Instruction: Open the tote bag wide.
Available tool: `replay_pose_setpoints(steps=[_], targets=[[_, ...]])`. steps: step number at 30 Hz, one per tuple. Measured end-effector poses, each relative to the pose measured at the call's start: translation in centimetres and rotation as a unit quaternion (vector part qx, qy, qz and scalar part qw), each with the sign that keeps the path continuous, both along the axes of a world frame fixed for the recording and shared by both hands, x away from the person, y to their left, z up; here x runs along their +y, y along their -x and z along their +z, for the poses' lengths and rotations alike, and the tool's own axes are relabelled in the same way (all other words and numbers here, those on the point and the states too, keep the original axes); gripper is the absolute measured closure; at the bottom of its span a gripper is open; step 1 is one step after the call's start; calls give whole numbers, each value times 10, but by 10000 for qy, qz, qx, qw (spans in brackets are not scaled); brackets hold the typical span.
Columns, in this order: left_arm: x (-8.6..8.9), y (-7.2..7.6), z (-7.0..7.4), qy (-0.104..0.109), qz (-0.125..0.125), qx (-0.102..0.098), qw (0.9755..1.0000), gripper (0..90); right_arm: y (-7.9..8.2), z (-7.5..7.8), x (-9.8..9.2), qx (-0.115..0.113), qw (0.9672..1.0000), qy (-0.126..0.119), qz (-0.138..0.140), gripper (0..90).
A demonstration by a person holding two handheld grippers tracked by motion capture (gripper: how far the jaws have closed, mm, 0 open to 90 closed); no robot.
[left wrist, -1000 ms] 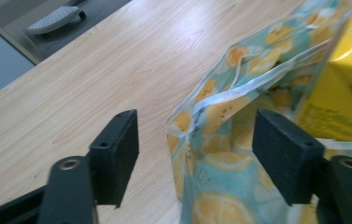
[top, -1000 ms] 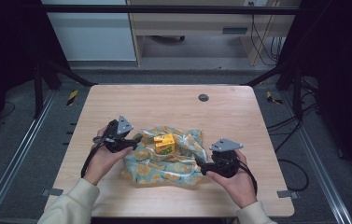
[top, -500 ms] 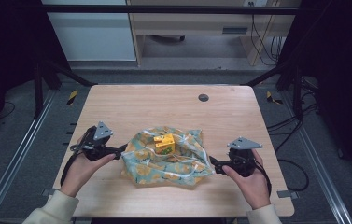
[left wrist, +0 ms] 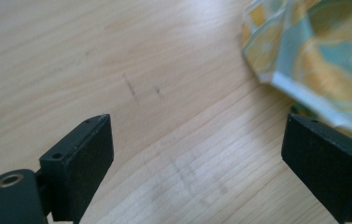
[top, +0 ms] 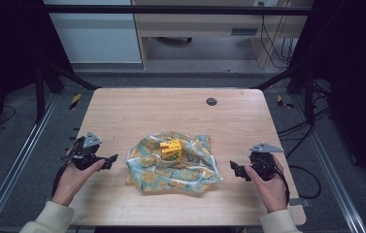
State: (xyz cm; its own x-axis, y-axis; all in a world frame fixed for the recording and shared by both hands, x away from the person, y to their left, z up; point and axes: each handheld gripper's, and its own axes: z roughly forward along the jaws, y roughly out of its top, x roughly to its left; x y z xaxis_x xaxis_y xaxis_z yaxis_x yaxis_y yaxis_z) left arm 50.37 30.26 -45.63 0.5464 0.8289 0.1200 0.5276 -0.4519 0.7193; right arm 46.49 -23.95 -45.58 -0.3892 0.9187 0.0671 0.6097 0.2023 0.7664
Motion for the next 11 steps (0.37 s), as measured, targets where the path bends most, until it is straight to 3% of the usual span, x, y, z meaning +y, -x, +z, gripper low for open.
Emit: replay_pose_setpoints(steps=[4, 6, 8, 11], targets=[[8, 4, -15, 15, 217, 147, 9997, 89, -6, -10, 2, 64, 9998, 13, -208, 106], [8, 7, -18, -141, 111, 227, 9996, 89, -5, -15, 2, 79, 9996, 140, -252, 122], [8, 9, -18, -275, 174, 176, 9993, 89, -2, -18, 0, 86, 9991, 258, -312, 127], [8, 10, -16, -184, 222, 105, 9995, 89, 4, -24, -3, 142, 9987, 334, -348, 138]])
